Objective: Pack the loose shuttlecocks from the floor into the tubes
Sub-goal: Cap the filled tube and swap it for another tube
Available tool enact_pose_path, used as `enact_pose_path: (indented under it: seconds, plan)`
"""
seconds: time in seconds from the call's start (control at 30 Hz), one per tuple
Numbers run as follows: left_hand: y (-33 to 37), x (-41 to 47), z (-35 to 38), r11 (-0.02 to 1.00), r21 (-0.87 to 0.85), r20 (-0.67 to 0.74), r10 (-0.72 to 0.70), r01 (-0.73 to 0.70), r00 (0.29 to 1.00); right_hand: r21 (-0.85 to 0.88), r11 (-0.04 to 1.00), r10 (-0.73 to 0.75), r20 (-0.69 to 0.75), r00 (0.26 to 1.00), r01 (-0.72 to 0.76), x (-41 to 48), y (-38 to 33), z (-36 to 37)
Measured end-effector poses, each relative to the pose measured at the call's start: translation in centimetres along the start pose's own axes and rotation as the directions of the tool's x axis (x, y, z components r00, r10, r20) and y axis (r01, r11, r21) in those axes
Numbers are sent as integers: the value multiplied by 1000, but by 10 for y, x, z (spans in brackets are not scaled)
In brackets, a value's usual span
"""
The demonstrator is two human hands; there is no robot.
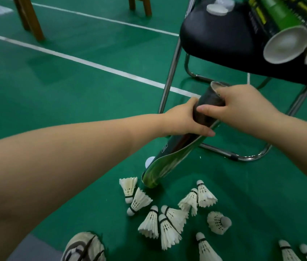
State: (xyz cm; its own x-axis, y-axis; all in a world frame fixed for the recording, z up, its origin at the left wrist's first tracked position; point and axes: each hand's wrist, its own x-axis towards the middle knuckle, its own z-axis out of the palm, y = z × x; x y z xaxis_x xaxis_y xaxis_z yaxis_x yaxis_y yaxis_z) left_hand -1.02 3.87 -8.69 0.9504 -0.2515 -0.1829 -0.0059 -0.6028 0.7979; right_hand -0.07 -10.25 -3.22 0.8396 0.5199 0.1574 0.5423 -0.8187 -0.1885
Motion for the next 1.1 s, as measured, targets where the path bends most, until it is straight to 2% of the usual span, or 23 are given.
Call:
enact_pose_path:
  seconds: [0.3,0.53,0.73,0.93,1.1]
  plan:
    - [-14,9,-21,993,-111,-25,-38,35,999,16,999,-48,114,992,47,25,-15,-9]
    - [0,27,-32,988,-153,-30,17,-21,999,-26,999,-32,64,997,34,34,-14,-31]
    - [1,48,-28,965,-240,-91,89,-109,992,-103,995,23,92,995,-13,46,-9,-36]
    - [-15,64,-18,971,-216,-149,73,-104,986,-163,986,49,119,992,-29,55,-5,-17]
    - [-21,62,-15,984,-125,-176,108,-131,979,-120,992,45,122,991,-30,53,-9,-6]
